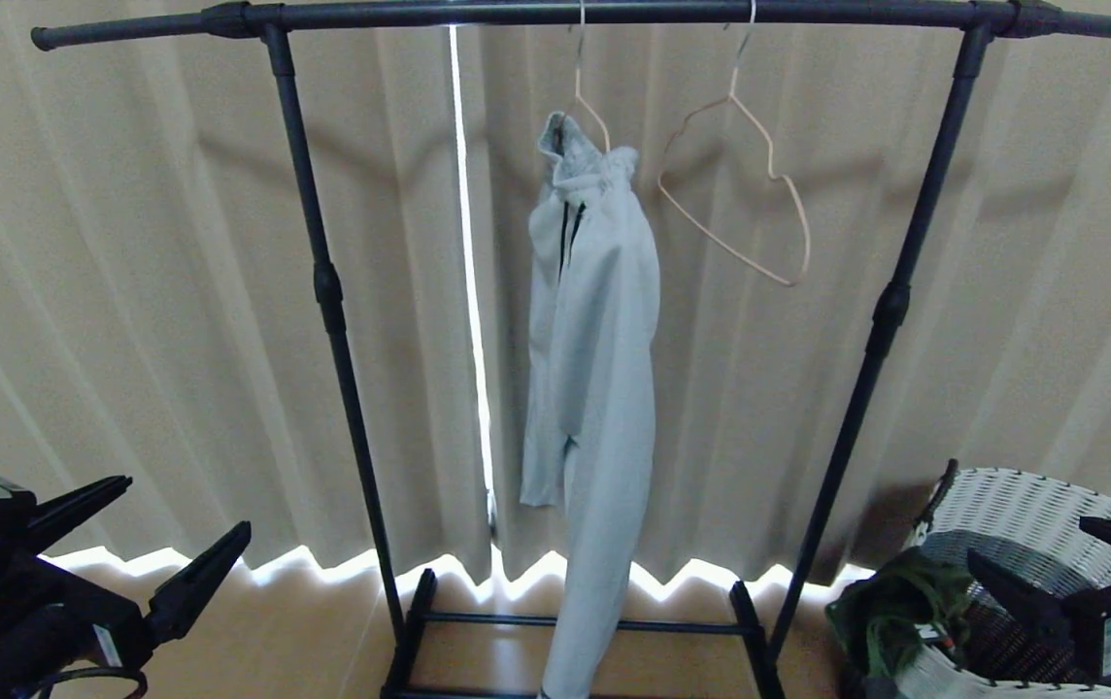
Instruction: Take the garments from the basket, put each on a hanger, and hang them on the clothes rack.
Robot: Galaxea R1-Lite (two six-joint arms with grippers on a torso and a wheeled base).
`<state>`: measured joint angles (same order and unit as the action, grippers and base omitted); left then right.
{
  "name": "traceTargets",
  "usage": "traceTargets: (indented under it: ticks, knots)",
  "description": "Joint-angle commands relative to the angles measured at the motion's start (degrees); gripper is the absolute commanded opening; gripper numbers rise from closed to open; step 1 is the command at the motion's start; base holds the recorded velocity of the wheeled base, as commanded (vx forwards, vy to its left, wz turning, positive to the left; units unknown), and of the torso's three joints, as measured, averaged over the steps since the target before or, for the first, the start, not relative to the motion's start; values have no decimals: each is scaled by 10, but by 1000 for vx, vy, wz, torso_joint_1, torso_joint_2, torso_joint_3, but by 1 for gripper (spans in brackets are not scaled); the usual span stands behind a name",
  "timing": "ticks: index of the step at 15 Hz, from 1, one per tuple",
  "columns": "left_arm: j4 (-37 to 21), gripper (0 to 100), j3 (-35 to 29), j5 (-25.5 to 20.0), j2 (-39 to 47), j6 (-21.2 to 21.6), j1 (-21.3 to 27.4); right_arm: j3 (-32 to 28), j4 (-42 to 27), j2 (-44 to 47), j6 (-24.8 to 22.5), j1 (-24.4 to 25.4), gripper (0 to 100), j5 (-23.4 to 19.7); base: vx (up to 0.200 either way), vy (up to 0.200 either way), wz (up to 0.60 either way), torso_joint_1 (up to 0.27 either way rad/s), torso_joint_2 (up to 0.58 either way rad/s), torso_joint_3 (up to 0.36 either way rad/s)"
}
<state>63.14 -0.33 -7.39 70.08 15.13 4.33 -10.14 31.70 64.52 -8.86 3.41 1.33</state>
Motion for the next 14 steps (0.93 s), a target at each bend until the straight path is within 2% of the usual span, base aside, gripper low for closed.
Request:
traceTargets:
  ticks: [1, 6, 10, 13, 14]
  knots:
    - [1, 100, 3, 0, 1, 0, 1, -1, 0, 1, 0, 0, 100, 0, 0, 0, 0, 0, 0, 0]
    - [0, 100, 3, 0, -3, 2, 4, 0, -1, 0, -4, -1, 100, 2, 0, 0, 0, 0, 0, 0]
    - [-6, 100, 3, 0, -24, -18, 4, 15, -1, -3, -15, -41, 100, 34, 0, 0, 0, 0, 0, 0]
    - [-65, 100, 3, -2, -87, -34, 3, 32, -6, -1, -27, -82, 100, 35, 0, 0, 0, 0, 0, 0]
    - [-101, 100, 3, -2, -119, -34, 8, 32, -8, 1, -78, -111, 100, 35, 0, 0, 0, 0, 0, 0]
